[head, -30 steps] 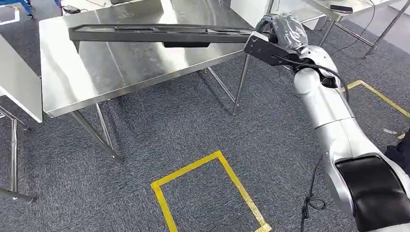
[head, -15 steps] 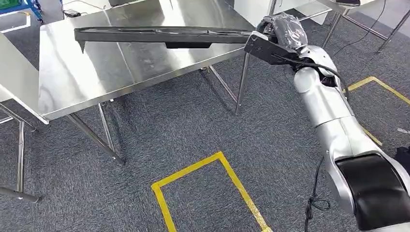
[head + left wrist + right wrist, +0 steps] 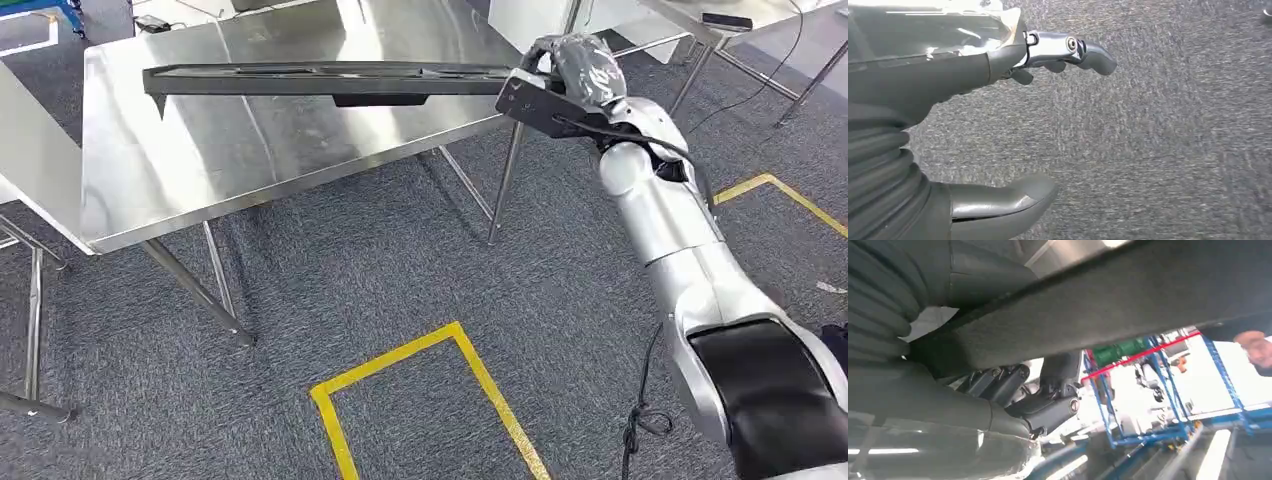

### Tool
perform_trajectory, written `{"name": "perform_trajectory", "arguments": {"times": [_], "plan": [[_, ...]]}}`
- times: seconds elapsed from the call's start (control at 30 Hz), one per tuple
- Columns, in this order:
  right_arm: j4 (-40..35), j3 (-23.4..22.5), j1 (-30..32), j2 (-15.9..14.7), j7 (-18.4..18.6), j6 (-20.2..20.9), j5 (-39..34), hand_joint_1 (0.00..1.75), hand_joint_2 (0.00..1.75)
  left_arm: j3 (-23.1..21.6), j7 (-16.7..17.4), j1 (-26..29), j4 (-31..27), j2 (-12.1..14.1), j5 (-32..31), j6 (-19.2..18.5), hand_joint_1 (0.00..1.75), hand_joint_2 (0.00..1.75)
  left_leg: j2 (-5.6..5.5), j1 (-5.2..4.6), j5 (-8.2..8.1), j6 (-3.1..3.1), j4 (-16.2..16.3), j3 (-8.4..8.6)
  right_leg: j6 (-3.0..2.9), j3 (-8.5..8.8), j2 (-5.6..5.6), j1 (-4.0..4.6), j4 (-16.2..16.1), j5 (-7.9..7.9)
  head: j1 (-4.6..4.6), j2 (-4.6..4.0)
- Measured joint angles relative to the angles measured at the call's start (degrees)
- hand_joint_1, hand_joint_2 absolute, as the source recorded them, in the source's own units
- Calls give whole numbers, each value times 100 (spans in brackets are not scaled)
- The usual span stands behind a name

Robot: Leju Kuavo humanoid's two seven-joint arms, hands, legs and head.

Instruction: Take the parts from the cabinet and place them on the table.

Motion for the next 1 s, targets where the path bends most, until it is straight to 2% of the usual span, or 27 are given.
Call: {"name": "perform_trajectory", "arguments": {"times": [0.07,0.1,0.13,0.17,0.2,0.23,0.27,0.3,0.33,0.4,0.43,0.47,0.5,0.57,0.6,0.63,0.67,0.7,0.73,0.77,0.8,0.83,0.9,0.93,0.97,1.0], "plan": [[11,2,16,-5,-4,0,0,175,175,0,0,-1,0,-19,0,0,0,175,-20,-1,-38,-2,5,24,-11,-565,1,-7,957,-312,9,0],[22,4,41,-4,11,-2,2,175,175,0,2,2,0,-26,0,2,0,175,-33,-1,-52,-3,12,28,16,-779,1,-7,1266,-360,2,0],[35,4,63,-7,26,-7,11,175,175,0,7,5,2,-35,0,2,0,175,-48,0,-73,-18,20,44,60,-855,1,-8,1285,-292,7,0],[39,4,69,-7,31,-9,20,175,175,0,9,8,2,-44,0,2,0,175,-65,4,-98,-33,29,65,122,-779,0,-13,1041,-124,4,0],[42,4,60,-7,31,-13,24,175,175,0,9,8,4,-57,0,2,0,175,-76,9,-139,-61,59,91,201,-552,-1,-33,495,160,4,0],[41,4,45,-4,31,-17,28,175,175,0,9,7,4,-59,0,2,0,175,-86,20,-180,-88,97,111,255,-323,-4,-58,-16,388,4,0],[46,7,34,-2,35,-22,37,175,175,0,9,7,2,-57,0,2,0,175,-97,3,-234,-135,146,102,264,-173,-14,-89,-418,525,7,0],[50,13,16,4,39,-35,52,175,175,0,9,6,4,-46,0,2,0,175,-105,-24,-286,-173,202,67,186,-89,4,-34,-411,516,9,0],[57,13,18,9,48,-48,59,175,175,0,7,9,2,-39,0,4,0,175,-106,-23,-294,-187,202,77,96,-104,5,-49,-403,517,2,0],[77,17,19,18,77,-50,83,175,175,0,7,17,7,-46,9,4,0,175,-99,-8,-303,-199,189,88,23,-107,13,-23,-404,499,0,0],[79,17,9,20,77,-52,83,175,175,0,7,13,4,-27,11,4,0,175,-99,3,-350,-221,221,83,-14,-85,13,-100,-415,500,11,0],[79,17,-6,24,76,-57,81,175,175,0,0,15,7,-42,11,4,0,175,-86,6,-423,-273,335,20,-48,-50,12,-88,-418,477,0,0],[81,13,-22,24,74,-61,81,175,175,0,0,14,7,-37,9,4,0,175,-66,18,-570,-317,600,-94,-76,-26,9,-93,-418,460,-29,0],[101,17,-39,33,74,-61,81,175,175,0,0,19,7,-29,18,4,0,175,-44,66,-943,-387,1553,-606,-108,-3,10,-79,-417,435,-33,0],[113,17,-37,35,76,-61,81,175,175,2,0,23,9,-33,18,2,0,175,-35,74,-1017,-401,1895,-829,-122,4,11,-73,-416,423,-33,0],[125,17,-35,44,74,-61,81,175,175,0,0,24,15,-42,20,2,0,175,-32,80,-981,-404,2029,-966,-140,12,14,-65,-415,411,-33,0],[142,17,-35,46,76,-61,81,175,175,0,0,24,17,-46,20,2,0,175,-32,83,-781,-389,1875,-968,-151,31,19,-60,-415,398,-33,0],[151,17,-42,48,76,-61,81,175,175,2,0,23,17,-46,20,2,0,175,-32,83,-501,-357,1513,-835,-148,60,24,-52,-415,374,-33,0],[159,17,-60,52,76,-61,81,175,175,2,0,23,17,-40,20,0,0,175,-33,66,-162,-297,948,-595,-142,103,28,-38,-418,350,-33,0],[160,15,-72,50,74,-63,81,175,175,4,0,23,17,-26,20,-4,0,175,-35,41,82,-204,465,-376,-137,130,28,-50,-427,327,-33,0],[168,15,-91,48,74,-70,81,175,175,4,-2,19,20,-9,20,-20,0,175,-27,15,-7,-157,320,-257,-101,140,34,-15,-428,303,-28,0],[175,15,-100,42,72,-74,79,175,175,4,-7,17,17,-7,20,-20,0,175,-19,-11,-32,-130,242,-213,-78,129,34,-4,-428,289,-26,0],[179,13,-82,42,68,-81,83,175,175,4,-9,13,17,0,20,-20,0,175,-13,-32,-69,-103,244,-204,-35,140,27,-26,-462,287,-31,0],[175,9,-85,39,68,-87,85,175,175,4,-9,13,17,2,20,-22,0,175,-11,-25,-51,-85,140,-132,6,188,27,2,-508,282,-35,0],[173,-4,-75,22,68,-98,87,175,175,4,-11,14,17,-5,20,-31,0,175,4,37,-11,-100,23,-26,11,134,12,-3,-421,242,-13,0],[173,-4,-95,17,68,-101,87,175,175,4,-13,3,17,-22,18,-33,0,175,-7,26,-13,-80,-16,14,-1,48,14,4,-214,145,-13,0]]}}
